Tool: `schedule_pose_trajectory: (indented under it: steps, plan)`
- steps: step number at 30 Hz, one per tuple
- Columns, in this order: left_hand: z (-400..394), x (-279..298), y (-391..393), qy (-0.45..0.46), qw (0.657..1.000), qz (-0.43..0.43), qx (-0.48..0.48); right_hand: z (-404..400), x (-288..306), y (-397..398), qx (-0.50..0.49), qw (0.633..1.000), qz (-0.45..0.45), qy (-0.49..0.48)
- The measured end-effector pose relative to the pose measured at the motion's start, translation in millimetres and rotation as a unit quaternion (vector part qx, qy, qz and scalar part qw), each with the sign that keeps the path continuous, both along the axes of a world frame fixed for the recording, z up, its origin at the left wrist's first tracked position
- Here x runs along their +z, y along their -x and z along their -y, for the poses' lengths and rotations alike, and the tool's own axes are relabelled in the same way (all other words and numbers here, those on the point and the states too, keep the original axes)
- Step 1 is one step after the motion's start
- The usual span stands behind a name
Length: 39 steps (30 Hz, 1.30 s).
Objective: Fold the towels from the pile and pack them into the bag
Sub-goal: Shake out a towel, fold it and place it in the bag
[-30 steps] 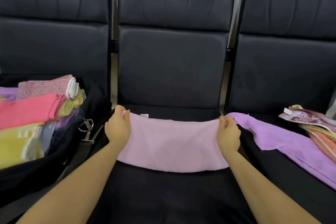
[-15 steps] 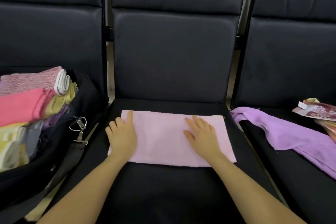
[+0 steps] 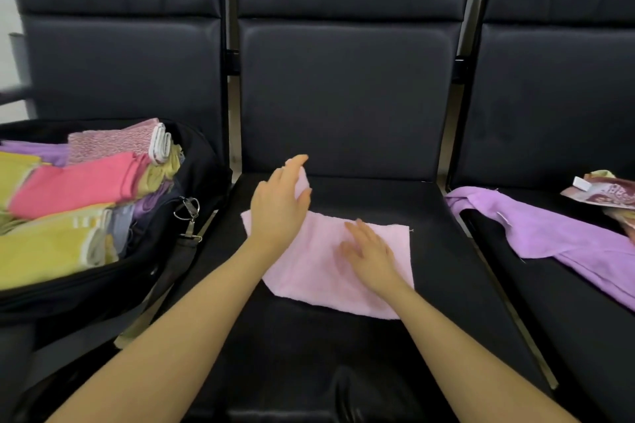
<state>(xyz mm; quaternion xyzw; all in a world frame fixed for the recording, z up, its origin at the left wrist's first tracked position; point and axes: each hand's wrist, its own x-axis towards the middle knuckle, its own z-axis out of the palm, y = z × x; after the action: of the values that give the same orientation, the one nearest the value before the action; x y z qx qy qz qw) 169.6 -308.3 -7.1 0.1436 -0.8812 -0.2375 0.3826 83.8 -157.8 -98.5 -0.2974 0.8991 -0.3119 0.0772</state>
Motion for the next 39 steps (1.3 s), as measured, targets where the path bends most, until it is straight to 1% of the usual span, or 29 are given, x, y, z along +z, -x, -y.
schedule_pose_trajectory:
  steps: [1, 3, 4, 5, 7, 8, 9, 10, 11, 13, 15, 17, 19, 20, 22, 25, 27, 28, 31, 34, 37, 39]
  plan:
    - [-13, -1, 3, 0.004, 1.000, 0.001, -0.013, -8, 6, 0, -0.033, 0.999, -0.002, 0.041]
    - [-40, -6, 12, -0.016, 0.999, 0.009, -0.046, -30, 17, 0, -0.102, 0.991, 0.001, 0.085]
    - [-53, -9, 18, -0.039, 0.997, 0.024, -0.069, -42, 21, 0, -0.128, 0.986, 0.005, 0.103]
    - [-65, -12, 24, -0.068, 0.990, 0.063, -0.104, -54, 23, 0, -0.150, 0.981, 0.006, 0.122]
    - [-85, -20, 33, -0.114, 0.956, 0.172, -0.208, -72, 27, 0, -0.177, 0.973, -0.003, 0.145]
    - [-88, -23, 36, -0.127, 0.939, 0.204, -0.248, -78, 28, -1, -0.180, 0.973, -0.011, 0.142]
    - [-88, -25, 34, -0.144, 0.930, 0.210, -0.266, -81, 28, -2, -0.174, 0.976, -0.019, 0.132]
    - [-83, -29, 30, -0.160, 0.929, 0.197, -0.268, -83, 27, -5, -0.162, 0.979, -0.028, 0.122]
    - [-76, -35, 25, -0.159, 0.937, 0.181, -0.252, -84, 26, -8, -0.144, 0.982, -0.038, 0.115]
    - [-60, -49, 9, -0.084, 0.962, 0.191, -0.176, -82, 24, -17, -0.083, 0.988, -0.063, 0.114]
    - [-45, -66, -10, -0.013, 0.967, 0.223, -0.120, -80, 20, -26, 0.021, 0.992, -0.081, 0.094]
    - [-35, -80, -27, 0.023, 0.957, 0.263, -0.120, -79, 17, -29, 0.117, 0.986, -0.114, -0.014]
    - [-27, -90, -38, 0.041, 0.938, 0.311, -0.145, -79, 11, -28, 0.158, 0.968, -0.157, -0.112]
    - [-25, -92, -42, 0.050, 0.927, 0.336, -0.160, -80, 9, -28, 0.159, 0.964, -0.168, -0.131]
    - [-25, -94, -47, 0.053, 0.906, 0.380, -0.178, -82, 6, -27, 0.156, 0.962, -0.177, -0.134]
    - [-25, -90, -48, 0.044, 0.891, 0.411, -0.186, -84, 8, -27, 0.159, 0.956, -0.193, -0.155]
    - [-25, -86, -48, 0.042, 0.896, 0.402, -0.184, -83, 13, -26, 0.143, 0.953, -0.214, -0.162]
    - [-26, -84, -49, 0.036, 0.903, 0.387, -0.182, -81, 16, -25, 0.128, 0.957, -0.209, -0.153]
    - [-27, -79, -49, 0.012, 0.924, 0.342, -0.174, -78, 21, -22, 0.067, 0.987, -0.112, -0.097]
    - [-26, -81, -48, 0.006, 0.936, 0.313, -0.163, -76, 31, -16, 0.049, 0.993, -0.058, -0.090]
    - [-24, -82, -42, -0.060, 0.959, 0.247, -0.128, -76, 42, -9, 0.043, 0.996, -0.014, -0.077]
    - [-24, -78, -35, -0.103, 0.963, 0.220, -0.112, -79, 42, -5, 0.036, 0.997, 0.006, -0.062]
